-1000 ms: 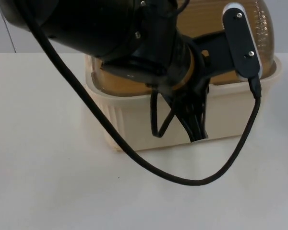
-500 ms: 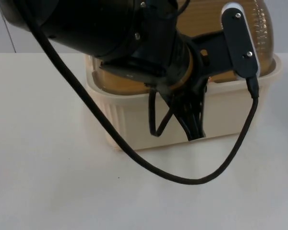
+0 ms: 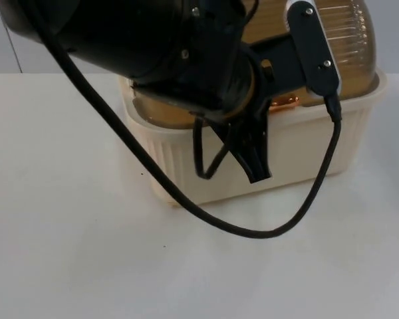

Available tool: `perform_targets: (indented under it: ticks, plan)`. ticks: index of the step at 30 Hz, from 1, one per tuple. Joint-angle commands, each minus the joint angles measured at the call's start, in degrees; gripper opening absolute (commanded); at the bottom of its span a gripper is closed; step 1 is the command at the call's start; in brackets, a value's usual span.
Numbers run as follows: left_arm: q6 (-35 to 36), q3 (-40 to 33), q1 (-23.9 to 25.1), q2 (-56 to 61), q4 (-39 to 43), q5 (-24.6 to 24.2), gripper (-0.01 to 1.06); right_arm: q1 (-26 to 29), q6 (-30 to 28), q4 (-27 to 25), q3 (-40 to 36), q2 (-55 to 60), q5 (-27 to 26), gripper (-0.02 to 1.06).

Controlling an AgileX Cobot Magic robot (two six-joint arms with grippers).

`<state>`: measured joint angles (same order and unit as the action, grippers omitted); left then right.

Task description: Open the box lid with the left hand, place the block into the box with the right hand, then close the box lid with the left hand.

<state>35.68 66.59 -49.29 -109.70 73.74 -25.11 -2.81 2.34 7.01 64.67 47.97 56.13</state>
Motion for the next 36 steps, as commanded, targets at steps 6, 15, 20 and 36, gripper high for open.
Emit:
perform_targets:
  ticks: [6,15,20,36]
  plan:
    - [0.64,0.04,-0.62,1.03,-0.82,-2.95,0.00,0.17,-0.42,0.37,0.42,-0.19,0.03,1.01]
    - [0.64,0.04,-0.62,1.82,3.82,-4.11,0.00,0.17,-0.42,0.37,0.42,-0.19,0.18,1.01]
    - [0.64,0.04,-0.65,3.39,7.57,-6.86,0.00,0.17,-0.42,0.37,0.42,-0.19,0.18,1.01]
    - [-1.21,0.04,-4.01,8.57,-4.70,7.64,0.00,0.17,-0.42,-0.26,0.42,-0.19,0.18,1.01]
